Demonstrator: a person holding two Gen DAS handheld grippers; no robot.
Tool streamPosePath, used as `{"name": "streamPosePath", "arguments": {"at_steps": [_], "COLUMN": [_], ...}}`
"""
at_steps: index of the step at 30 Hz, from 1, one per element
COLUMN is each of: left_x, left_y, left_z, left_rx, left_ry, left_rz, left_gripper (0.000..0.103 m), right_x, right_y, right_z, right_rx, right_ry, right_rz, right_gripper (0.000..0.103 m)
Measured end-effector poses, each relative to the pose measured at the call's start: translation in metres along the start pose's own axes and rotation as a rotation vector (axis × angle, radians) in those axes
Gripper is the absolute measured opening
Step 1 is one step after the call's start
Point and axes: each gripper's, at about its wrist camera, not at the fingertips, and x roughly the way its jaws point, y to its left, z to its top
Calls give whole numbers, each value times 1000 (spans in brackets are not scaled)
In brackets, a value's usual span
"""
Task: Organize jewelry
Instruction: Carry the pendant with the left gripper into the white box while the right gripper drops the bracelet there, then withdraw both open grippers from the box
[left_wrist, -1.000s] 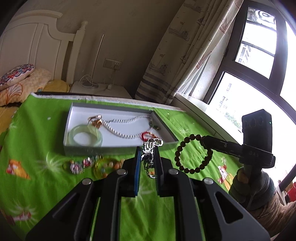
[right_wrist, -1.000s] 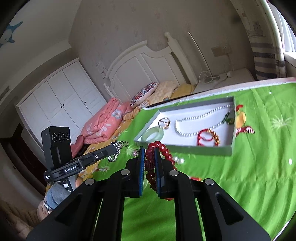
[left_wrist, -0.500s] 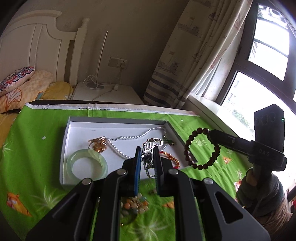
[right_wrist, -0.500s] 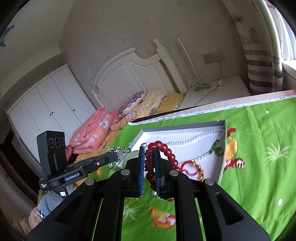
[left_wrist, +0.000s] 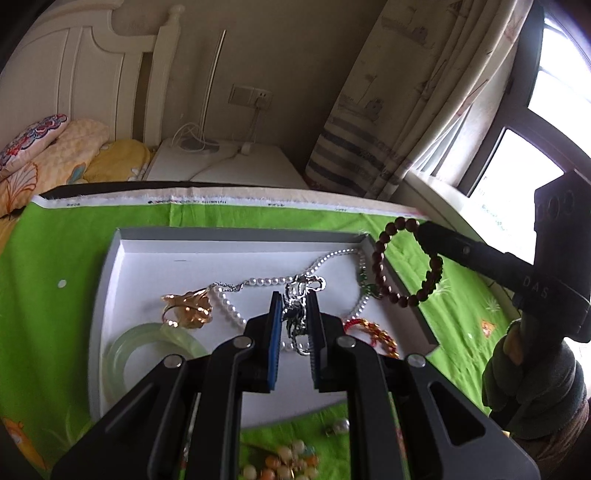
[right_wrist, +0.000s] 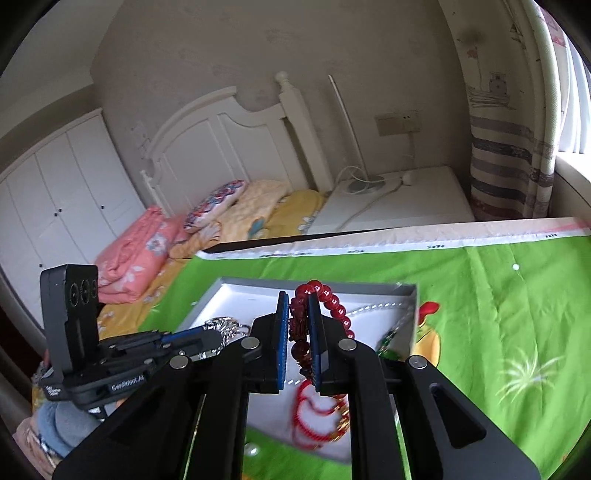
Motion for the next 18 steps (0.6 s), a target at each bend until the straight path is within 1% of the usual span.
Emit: {"name": "streamPosePath", "arguments": {"at_steps": [3, 5, 6, 7, 8, 9, 10, 11, 12, 14, 17, 18], "left_x": [14, 25, 30, 33, 35, 34, 30, 25, 20, 5, -20, -32], "left_y": [1, 1, 2, 3, 3, 5, 7, 10, 12, 18, 28, 31], "left_z": [3, 3, 2, 0, -1, -3, -5, -7, -8, -12, -21, -26], "left_rx": [-10, -16, -18, -22, -29, -38, -41, -40, -37, -37, -62, -75], "left_ry": [19, 40, 51, 59, 67, 69, 58, 48, 42, 23, -15, -38], "left_rz": [8, 10, 13, 17, 21, 20, 13, 10, 15, 51, 90, 115], "left_gripper": [13, 13, 17, 34, 46, 66, 71, 71, 73, 76, 85, 90], "right_x": [19, 33, 37, 40, 40, 39, 34, 28, 18, 1, -20, -26], "right_y": [-4, -7, -8, -10, -11, -13, -13, -13, -14, -15, -17, -16], "right_z": [2, -1, -1, -3, -4, -7, -9, -11, -14, -19, -28, -32], "right_rx": [-7, 3, 14, 31, 51, 75, 86, 89, 89, 94, 111, 112], "right_ry": [31, 69, 81, 89, 96, 100, 92, 76, 50, 24, 12, 12], "right_rz": [-31, -45, -43, -33, -14, 9, 21, 28, 39, 57, 70, 69], "right_gripper": [12, 12, 13, 14, 16, 24, 40, 48, 52, 52, 52, 52]}}
